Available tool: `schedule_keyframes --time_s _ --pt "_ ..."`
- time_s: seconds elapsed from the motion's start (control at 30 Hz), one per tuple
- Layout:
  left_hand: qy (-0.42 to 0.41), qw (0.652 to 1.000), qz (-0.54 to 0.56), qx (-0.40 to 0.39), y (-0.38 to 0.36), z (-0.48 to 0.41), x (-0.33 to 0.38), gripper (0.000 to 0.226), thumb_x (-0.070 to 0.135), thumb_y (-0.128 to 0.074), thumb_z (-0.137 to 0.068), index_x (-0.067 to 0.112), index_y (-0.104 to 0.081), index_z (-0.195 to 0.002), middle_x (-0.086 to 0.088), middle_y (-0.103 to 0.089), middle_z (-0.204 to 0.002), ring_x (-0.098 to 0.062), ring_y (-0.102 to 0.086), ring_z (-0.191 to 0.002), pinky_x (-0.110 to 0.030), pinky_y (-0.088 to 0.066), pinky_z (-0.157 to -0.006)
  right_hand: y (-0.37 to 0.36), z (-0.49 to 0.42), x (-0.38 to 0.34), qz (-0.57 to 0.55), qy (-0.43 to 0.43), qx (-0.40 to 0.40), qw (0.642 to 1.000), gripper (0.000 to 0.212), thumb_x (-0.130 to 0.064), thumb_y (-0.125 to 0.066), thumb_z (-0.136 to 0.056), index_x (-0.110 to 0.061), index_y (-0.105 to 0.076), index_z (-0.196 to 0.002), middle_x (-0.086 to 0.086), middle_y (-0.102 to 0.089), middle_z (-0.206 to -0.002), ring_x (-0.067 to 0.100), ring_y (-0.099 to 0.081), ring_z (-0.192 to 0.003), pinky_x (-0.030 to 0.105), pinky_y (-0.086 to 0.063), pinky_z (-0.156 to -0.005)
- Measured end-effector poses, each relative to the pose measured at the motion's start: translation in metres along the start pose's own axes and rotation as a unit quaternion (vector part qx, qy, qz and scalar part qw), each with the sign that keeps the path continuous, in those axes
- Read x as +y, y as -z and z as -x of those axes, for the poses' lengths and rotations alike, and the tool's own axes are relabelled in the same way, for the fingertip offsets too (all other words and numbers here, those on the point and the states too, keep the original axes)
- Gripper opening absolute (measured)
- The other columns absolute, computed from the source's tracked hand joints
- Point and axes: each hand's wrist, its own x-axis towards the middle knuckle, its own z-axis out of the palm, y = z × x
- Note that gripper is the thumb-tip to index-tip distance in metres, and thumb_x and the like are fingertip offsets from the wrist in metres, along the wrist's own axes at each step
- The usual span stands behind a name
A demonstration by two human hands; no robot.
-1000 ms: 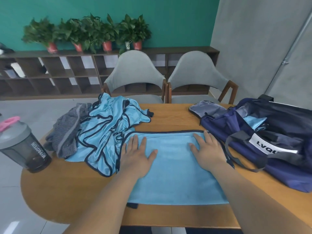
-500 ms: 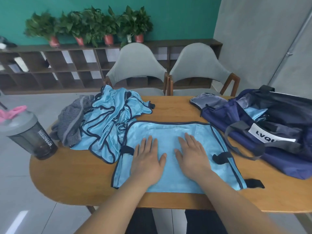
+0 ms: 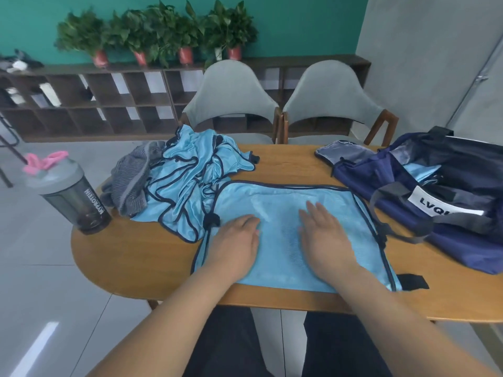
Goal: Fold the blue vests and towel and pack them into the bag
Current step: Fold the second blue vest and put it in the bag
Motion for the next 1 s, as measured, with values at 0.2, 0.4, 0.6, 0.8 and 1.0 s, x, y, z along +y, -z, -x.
schedule_keyframes --time_s 0.2,0.4,0.6,0.8,1.0 --pt "-0.079 0.997 0.000 -0.024 0.001 0.031 -0.026 0.048 0.041 -0.037 -0.111 0.019 -0.058 -0.147 0.004 -0.050 -0.157 -0.020 -0.048 -0.142 -0.037 -0.033 -0.120 -0.022 0.016 -0.037 -0.070 0.112 -0.086 0.988 0.078 -0.065 -0.010 -0.098 -0.028 -0.030 -0.164 -0.007 -0.010 -0.174 0.015 -0.005 -0.161 0.041 -0.012 -0.129" --pt "-0.142 0.989 -0.013 -0.033 0.023 0.060 -0.063 0.067 0.079 -0.051 -0.095 0.031 -0.064 -0.140 0.014 -0.052 -0.153 -0.010 -0.046 -0.141 -0.035 -0.031 -0.123 -0.013 0.009 -0.030 -0.076 0.106 -0.065 0.989 0.076 -0.063 -0.016 -0.097 -0.026 -0.042 -0.158 -0.006 -0.022 -0.172 0.018 -0.014 -0.160 0.044 -0.016 -0.129" --pt "-0.110 0.991 0.074 0.002 0.027 0.066 -0.069 0.032 0.051 -0.068 -0.094 0.033 -0.073 -0.120 0.021 -0.062 -0.133 -0.005 -0.052 -0.132 -0.040 -0.040 -0.114 -0.022 0.010 -0.053 -0.077 0.162 -0.097 0.979 0.068 -0.071 -0.022 -0.102 -0.039 -0.029 -0.162 -0.013 -0.010 -0.173 0.008 0.001 -0.160 0.039 -0.004 -0.130" --pt "-0.097 0.992 0.034 0.069 0.042 0.068 -0.086 0.037 0.001 -0.073 -0.084 0.025 -0.076 -0.112 0.014 -0.070 -0.118 -0.015 -0.059 -0.120 -0.042 -0.045 -0.106 -0.021 0.009 -0.050 -0.065 0.162 -0.110 0.979 0.066 -0.069 -0.023 -0.105 -0.040 -0.022 -0.164 -0.015 -0.001 -0.174 0.006 0.010 -0.159 0.033 0.006 -0.129" --pt "-0.075 0.994 -0.080 0.024 0.069 0.071 -0.102 0.055 0.003 -0.080 -0.075 0.032 -0.073 -0.122 0.016 -0.069 -0.122 -0.017 -0.054 -0.124 -0.032 -0.032 -0.110 -0.023 0.009 -0.050 -0.063 0.162 -0.109 0.979 0.066 -0.069 -0.023 -0.105 -0.040 -0.020 -0.164 -0.015 -0.001 -0.174 0.006 0.010 -0.159 0.033 0.007 -0.129"
